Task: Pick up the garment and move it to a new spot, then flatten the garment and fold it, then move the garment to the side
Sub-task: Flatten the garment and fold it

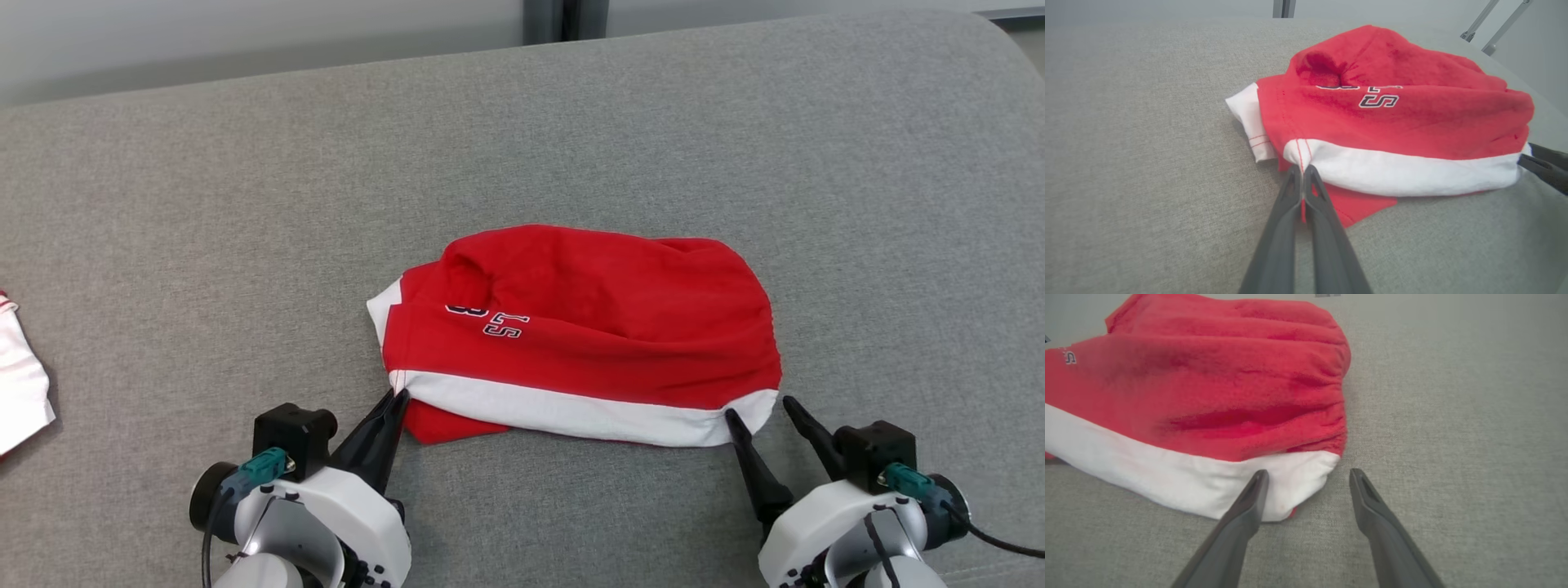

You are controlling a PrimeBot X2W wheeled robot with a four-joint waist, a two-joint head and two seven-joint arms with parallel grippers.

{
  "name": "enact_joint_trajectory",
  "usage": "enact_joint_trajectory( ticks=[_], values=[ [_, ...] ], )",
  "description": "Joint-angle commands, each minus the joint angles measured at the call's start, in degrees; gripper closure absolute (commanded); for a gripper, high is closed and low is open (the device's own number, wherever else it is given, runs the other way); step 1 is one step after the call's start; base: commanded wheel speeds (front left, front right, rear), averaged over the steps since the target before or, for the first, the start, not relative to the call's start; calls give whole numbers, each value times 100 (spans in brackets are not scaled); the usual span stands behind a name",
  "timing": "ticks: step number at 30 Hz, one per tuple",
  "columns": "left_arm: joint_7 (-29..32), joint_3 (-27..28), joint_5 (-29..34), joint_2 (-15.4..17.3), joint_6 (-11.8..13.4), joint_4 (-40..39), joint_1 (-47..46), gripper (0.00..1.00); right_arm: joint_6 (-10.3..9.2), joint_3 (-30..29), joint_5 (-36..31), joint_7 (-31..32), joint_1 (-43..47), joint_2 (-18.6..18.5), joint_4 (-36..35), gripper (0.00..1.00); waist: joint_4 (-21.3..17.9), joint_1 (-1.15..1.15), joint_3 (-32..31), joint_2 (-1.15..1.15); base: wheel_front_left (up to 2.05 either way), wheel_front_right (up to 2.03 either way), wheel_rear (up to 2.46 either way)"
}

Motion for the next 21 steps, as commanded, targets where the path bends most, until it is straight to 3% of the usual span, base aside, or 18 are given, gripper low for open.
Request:
enact_joint_trajectory(
  ticks=[1,2,3,4,5,6,11,21],
  values=[
    [-24,-3,60,17,27,-46,-15,100,-4,61,71,-38,-150,-33,230,0,40,0,1,0,0,0,0],
    [-31,-13,65,16,31,-63,-13,100,-4,88,75,-51,-187,-31,337,0,56,0,-5,0,0,0,0],
    [-42,-20,73,15,34,-76,-14,100,-4,98,107,-76,-234,-31,435,9,75,0,-12,0,0,0,0],
    [-49,-31,72,19,36,-92,-12,100,-4,110,137,-97,-271,-33,511,55,93,0,-19,0,0,0,0],
    [-65,-34,85,24,41,-118,-9,100,-4,140,161,-116,-305,-37,581,74,108,0,-26,0,0,0,0],
    [-88,-39,107,32,40,-151,-7,100,-4,167,189,-128,-337,-54,629,100,120,0,-34,0,0,0,0],
    [-249,-21,212,75,99,-401,-10,100,-4,155,260,-326,-408,-169,421,100,160,0,-84,0,0,0,0],
    [-447,135,601,359,240,-1534,-342,100,-4,-185,43,-167,-481,-346,-1583,100,146,0,-352,0,0,0,0]
  ],
)
